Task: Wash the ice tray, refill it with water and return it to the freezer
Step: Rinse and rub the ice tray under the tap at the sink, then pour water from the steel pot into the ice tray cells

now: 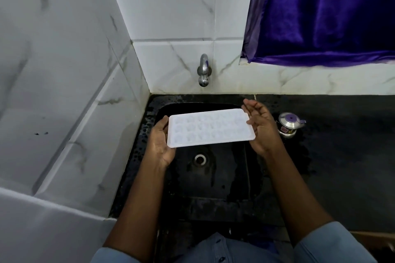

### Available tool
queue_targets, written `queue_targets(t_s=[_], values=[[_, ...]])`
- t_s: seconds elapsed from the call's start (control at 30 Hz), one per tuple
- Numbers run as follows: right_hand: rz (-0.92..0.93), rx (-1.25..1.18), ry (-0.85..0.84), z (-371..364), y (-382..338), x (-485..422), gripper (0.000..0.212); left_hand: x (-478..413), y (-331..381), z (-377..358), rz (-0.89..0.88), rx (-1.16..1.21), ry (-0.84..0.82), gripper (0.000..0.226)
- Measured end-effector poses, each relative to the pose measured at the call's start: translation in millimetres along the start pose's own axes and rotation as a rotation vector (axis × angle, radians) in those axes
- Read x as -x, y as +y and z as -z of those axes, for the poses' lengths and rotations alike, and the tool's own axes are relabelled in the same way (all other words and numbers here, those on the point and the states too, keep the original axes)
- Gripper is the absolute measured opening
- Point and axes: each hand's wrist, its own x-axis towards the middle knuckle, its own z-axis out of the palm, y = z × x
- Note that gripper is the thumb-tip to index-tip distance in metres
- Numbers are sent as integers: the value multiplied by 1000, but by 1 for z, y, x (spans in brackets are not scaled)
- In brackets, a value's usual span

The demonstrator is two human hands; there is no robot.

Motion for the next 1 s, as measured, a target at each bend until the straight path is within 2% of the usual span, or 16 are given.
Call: queue_targets(t_s=[0.1, 0.27, 0.43, 0.53, 0.6, 0.7, 0.83, 1.0], values=[[55, 85, -31, 5, 6, 5, 66, -7, 0, 4, 72, 48, -25, 46], [116, 97, -43, 23, 9, 16, 66, -5, -8, 5, 251, -40, -210, 57], [155, 108, -62, 43, 2, 19, 62, -9, -24, -5, 272, -54, -278, 64], [104, 14, -34, 56, -10, 11, 47, -13, -36, -22, 259, -44, -258, 63], [58, -49, 23, 65, -22, 2, 38, -16, -45, -31, 264, -30, -256, 66], [86, 75, 175, 91, -46, -17, 16, -16, -58, -51, 271, -29, -237, 63], [202, 225, 386, 149, -74, -48, 23, -10, -77, -81, 329, -57, -249, 62], [187, 251, 479, 211, -93, -89, 36, -8, -106, -107, 385, -72, -218, 66]])
